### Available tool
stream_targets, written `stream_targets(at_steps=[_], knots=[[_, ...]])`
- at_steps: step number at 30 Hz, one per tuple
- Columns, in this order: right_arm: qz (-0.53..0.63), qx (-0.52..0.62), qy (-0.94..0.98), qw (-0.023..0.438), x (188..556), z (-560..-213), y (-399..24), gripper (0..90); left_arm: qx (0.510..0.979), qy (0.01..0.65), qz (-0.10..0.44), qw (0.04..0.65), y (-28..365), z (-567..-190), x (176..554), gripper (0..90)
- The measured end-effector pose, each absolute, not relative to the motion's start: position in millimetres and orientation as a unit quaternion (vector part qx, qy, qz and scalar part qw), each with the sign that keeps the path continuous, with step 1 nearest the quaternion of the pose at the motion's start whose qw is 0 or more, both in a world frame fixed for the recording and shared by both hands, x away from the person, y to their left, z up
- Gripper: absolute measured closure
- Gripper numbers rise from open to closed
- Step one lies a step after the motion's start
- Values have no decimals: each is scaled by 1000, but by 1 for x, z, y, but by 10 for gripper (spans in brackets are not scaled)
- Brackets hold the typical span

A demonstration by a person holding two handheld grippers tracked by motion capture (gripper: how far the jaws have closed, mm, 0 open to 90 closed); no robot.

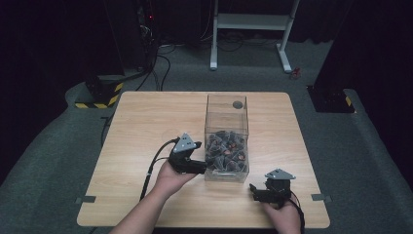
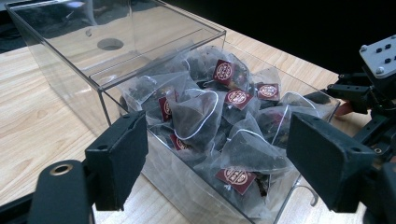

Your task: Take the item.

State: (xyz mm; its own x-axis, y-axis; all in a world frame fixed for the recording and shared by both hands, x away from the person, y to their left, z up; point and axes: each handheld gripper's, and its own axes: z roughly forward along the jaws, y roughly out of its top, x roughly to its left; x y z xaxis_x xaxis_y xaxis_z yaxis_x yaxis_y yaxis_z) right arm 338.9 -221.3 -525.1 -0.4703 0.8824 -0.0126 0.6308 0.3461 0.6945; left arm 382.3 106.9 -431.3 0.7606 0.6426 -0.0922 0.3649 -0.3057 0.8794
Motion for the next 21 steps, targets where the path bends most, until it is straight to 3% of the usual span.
stream_targets(at_steps=[9, 21], knots=[[318, 475, 796, 198, 339, -525, -221, 79, 802, 311, 143, 489, 102, -426, 391, 249], [318, 475, 796, 198, 339, -525, -221, 80, 799, 316, 154, 488, 95, -429, 397, 443]])
